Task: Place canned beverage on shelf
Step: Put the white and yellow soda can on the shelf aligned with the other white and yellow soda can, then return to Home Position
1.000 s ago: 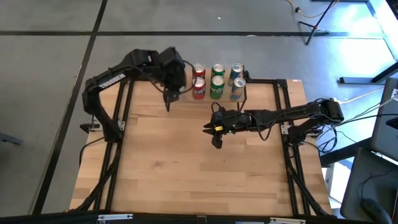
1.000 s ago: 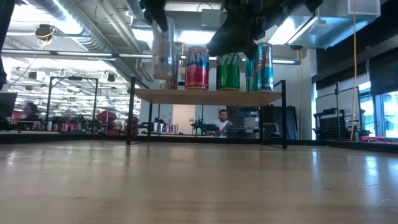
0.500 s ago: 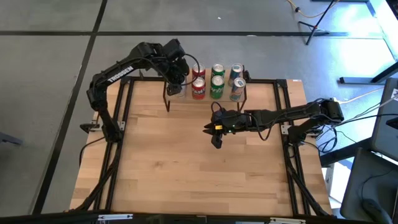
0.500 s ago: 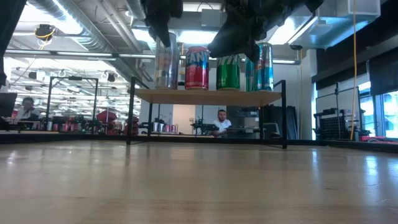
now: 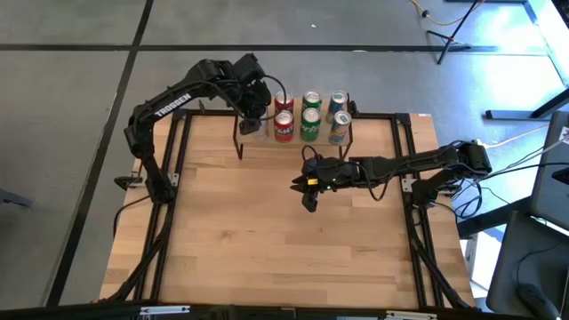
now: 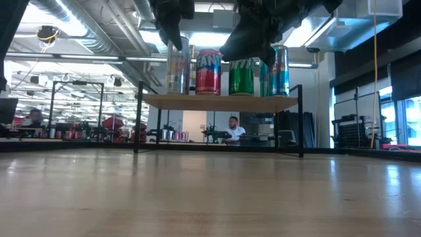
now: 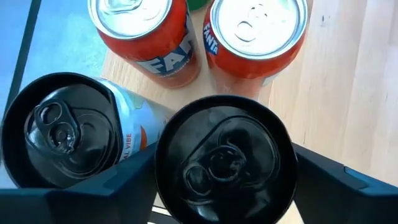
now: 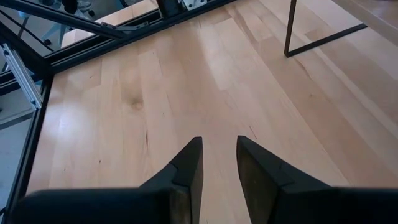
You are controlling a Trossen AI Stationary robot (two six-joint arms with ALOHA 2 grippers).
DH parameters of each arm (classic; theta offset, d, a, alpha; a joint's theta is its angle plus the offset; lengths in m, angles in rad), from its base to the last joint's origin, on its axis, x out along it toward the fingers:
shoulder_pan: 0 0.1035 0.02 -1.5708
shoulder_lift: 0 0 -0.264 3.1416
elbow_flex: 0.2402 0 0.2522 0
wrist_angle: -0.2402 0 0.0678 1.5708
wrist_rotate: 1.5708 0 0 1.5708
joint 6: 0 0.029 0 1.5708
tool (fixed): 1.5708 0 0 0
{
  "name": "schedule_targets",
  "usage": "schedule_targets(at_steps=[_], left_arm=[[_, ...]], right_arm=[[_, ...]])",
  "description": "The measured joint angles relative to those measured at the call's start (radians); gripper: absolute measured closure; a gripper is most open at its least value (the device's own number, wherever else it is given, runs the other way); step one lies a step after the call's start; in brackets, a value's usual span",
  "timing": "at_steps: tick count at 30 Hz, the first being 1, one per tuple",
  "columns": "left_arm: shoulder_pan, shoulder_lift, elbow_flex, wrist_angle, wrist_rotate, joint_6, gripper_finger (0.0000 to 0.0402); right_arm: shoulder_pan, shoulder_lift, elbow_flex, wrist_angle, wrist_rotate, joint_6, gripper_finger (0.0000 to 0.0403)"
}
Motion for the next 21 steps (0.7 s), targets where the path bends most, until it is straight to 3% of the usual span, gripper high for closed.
schedule_targets(at_steps=[9, 18, 21], left_arm=[[-0.019, -0.022, 0.0, -0.021, -0.084, 0.01, 0.0076], [-0.05, -0.175, 0.0, 0.015, -0.079, -0.02, 0.0075], [-0.055, -0.242, 0.0, 0.029, -0.016, -0.08, 0.0075]], right_arm=[[0.0, 0.0, 0.0, 0.0, 0.0, 0.0, 0.0315], [0.0, 0.0, 0.06, -0.035, -0.007, -0.043, 0.0315], [-0.001, -0.015, 0.131, -0.134, -0.007, -0.079, 0.0315]])
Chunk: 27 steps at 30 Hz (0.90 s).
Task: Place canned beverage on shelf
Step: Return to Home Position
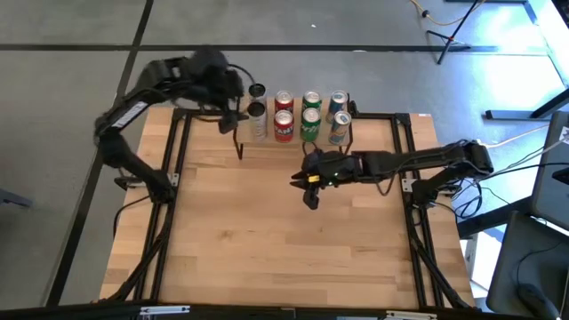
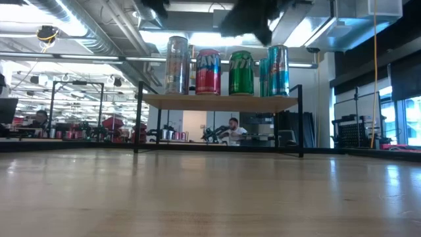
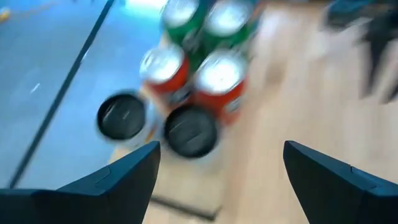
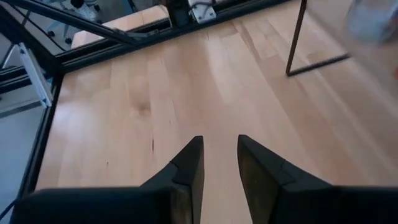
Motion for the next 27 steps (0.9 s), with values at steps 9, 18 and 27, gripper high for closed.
schedule_targets(at_steps=[9, 18, 27], left_arm=[[-0.065, -0.283, -0.274, 0.28, 0.175, -0.066, 0.0075], [-0.164, -0.592, -0.831, 0.715, 0.171, -0.236, 0.0075], [-0.18, -0.666, -1.094, 0.749, 0.146, -0.325, 0.0075]], right_arm=[[0.0, -0.183, 0.004, -0.094, -0.052, -0.039, 0.0315], [0.001, -0.454, -0.336, 0.191, -0.052, 0.08, 0.0315], [-0.001, -0.631, -0.589, 0.303, -0.033, 0.179, 0.0315]])
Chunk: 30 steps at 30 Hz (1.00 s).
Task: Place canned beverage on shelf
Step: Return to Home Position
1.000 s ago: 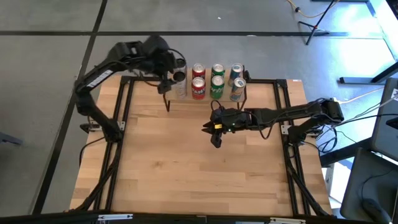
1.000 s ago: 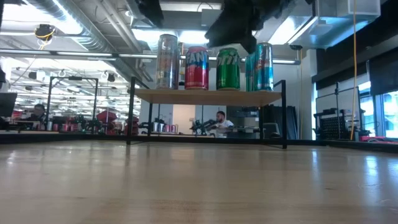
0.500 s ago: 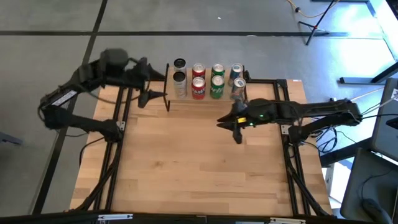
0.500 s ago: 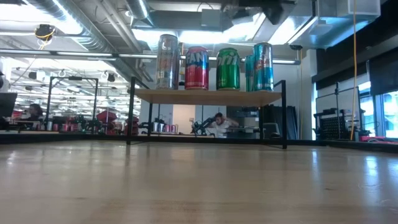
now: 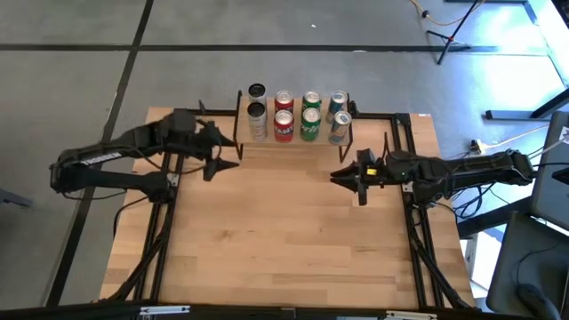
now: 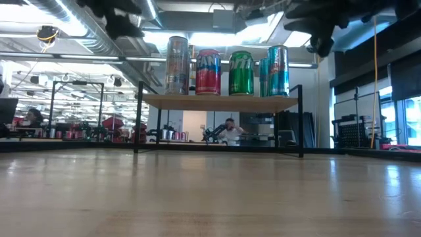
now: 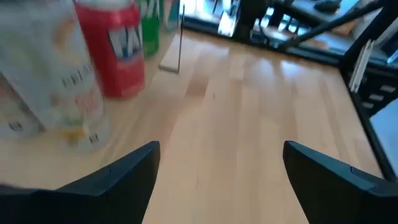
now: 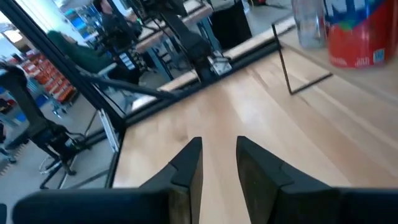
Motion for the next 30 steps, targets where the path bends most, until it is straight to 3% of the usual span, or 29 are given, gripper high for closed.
schedule_targets(at_steps=[6, 9, 15, 18, 24, 30], left_arm=[[-0.07, -0.012, -0.174, 0.175, -0.004, 0.038, 0.0075], [-0.123, -0.06, -0.276, 0.302, -0.062, -0.005, 0.0075], [-0.224, -0.193, -0.427, 0.472, -0.17, -0.012, 0.0075], [-0.247, -0.286, -0.475, 0.476, -0.21, 0.007, 0.0075], [-0.255, -0.457, -0.587, 0.529, -0.173, -0.008, 0.0075], [-0.255, -0.598, -0.669, 0.527, -0.143, -0.051, 0.0075]], right_arm=[[0.006, -0.004, -0.006, -0.023, 0.022, -0.016, 0.0315], [0.03, -0.003, -0.009, -0.051, 0.048, -0.076, 0.0315], [0.1, -0.072, -0.12, 0.076, 0.045, -0.132, 0.0315], [0.122, -0.129, -0.219, 0.174, 0.053, -0.135, 0.0315], [0.125, -0.269, -0.397, 0.382, 0.04, -0.171, 0.0315], [0.125, -0.406, -0.507, 0.411, 0.034, -0.202, 0.0315]])
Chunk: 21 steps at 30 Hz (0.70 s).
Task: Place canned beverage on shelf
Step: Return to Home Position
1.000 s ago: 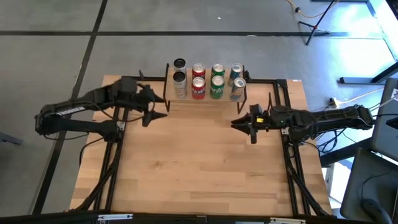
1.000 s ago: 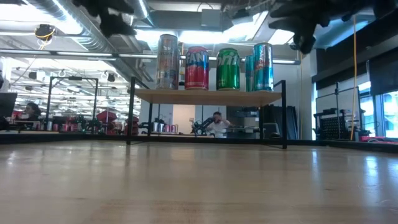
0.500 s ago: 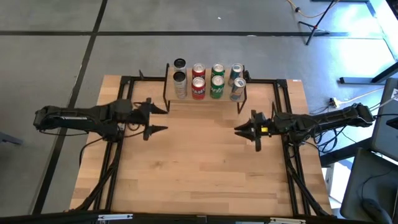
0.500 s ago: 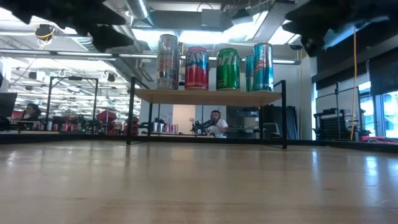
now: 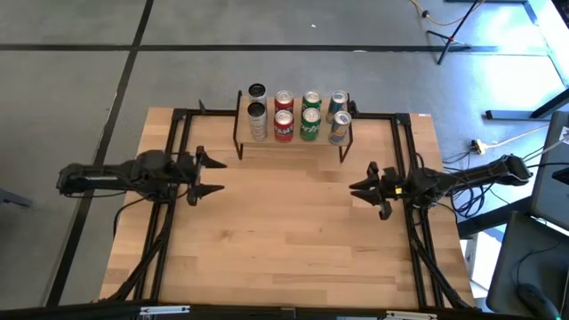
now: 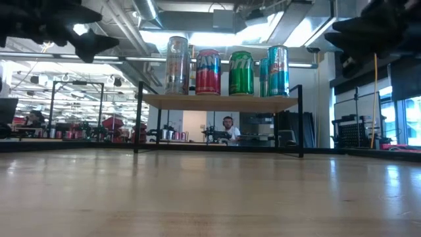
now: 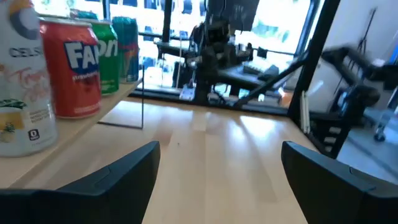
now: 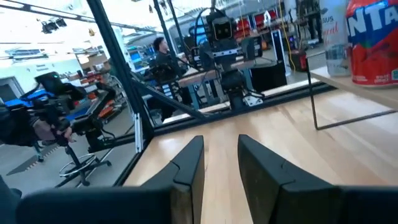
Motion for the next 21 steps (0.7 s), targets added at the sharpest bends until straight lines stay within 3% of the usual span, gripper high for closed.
schedule_targets(at_steps=[12, 21], left_arm=[[0.0, -0.251, -0.121, -0.001, -0.038, -0.062, 0.0075], [0.0, -0.247, -0.233, 0.096, -0.043, -0.071, 0.0075]], right_arm=[[0.0, -0.21, -0.085, -0.064, 0.0, -0.043, 0.0315], [0.0, -0.227, -0.085, -0.111, -0.027, -0.092, 0.0315]])
